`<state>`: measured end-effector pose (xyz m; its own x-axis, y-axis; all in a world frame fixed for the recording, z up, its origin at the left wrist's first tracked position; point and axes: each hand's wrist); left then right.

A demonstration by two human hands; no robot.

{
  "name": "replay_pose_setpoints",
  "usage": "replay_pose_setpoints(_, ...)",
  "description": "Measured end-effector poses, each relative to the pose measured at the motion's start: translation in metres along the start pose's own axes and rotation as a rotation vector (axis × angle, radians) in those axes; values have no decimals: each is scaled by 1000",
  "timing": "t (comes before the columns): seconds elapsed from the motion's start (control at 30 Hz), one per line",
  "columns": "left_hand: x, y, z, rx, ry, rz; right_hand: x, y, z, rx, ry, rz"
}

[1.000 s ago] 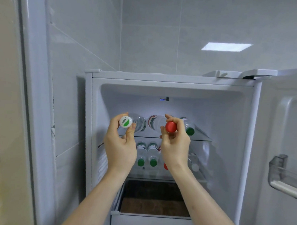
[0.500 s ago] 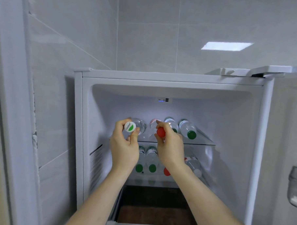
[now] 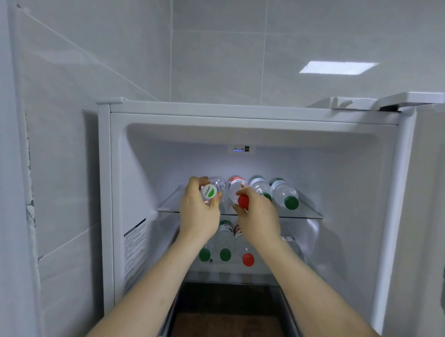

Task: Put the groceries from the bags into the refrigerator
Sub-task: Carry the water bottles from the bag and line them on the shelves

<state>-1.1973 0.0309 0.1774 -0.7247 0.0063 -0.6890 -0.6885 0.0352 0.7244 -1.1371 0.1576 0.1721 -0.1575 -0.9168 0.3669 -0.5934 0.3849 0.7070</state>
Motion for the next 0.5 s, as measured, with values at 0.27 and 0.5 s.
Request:
replay_pose_setpoints(0.27, 10, 16, 17, 151, 227, -22, -8, 10, 2, 37, 24, -37)
replay_pose_setpoints(0.5, 2, 29, 32, 282, 383, -67, -10, 6, 0, 98, 75, 16)
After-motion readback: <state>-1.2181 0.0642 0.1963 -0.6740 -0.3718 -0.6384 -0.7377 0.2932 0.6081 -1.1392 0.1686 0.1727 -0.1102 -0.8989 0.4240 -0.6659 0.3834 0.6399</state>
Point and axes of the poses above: each hand's wrist, its own y-axis towards the middle knuckle, its own z-axis out of the palm, x = y × z, and after that the axes turned 5 degrees about -y, right-handed
